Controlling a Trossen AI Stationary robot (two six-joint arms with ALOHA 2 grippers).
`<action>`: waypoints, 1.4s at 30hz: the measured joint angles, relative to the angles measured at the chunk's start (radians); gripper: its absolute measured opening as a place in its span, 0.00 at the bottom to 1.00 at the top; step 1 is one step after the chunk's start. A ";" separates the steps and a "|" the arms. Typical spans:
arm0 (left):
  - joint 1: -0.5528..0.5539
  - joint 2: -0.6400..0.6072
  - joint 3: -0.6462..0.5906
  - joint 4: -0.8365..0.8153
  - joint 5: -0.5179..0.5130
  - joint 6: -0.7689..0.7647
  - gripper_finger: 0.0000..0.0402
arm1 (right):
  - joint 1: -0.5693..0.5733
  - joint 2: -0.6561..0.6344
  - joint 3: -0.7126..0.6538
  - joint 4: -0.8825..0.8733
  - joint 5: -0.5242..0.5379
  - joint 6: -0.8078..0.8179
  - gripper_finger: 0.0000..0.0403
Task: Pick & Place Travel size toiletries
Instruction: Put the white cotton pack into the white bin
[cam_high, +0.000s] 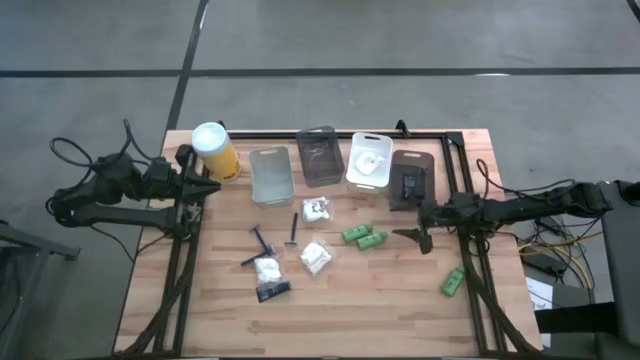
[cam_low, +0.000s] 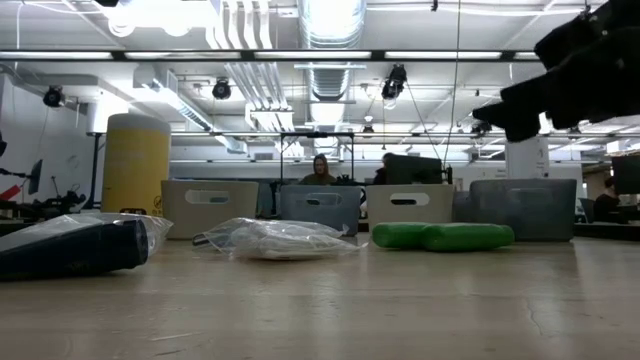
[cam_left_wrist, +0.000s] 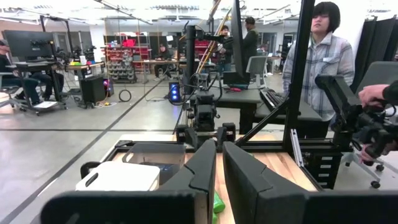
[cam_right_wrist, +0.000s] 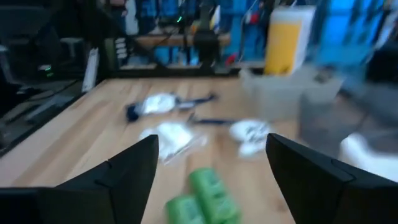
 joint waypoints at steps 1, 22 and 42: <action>0.000 0.000 0.000 0.000 0.000 0.000 0.09 | -0.001 -0.019 0.000 -0.002 0.014 -0.022 0.74; 0.000 0.000 0.000 0.000 0.000 0.000 0.09 | -0.058 -0.582 0.001 -0.461 0.079 -0.105 0.88; 0.000 0.000 0.000 0.000 0.000 0.000 0.09 | -0.058 -0.484 0.001 -0.466 0.075 -0.096 0.80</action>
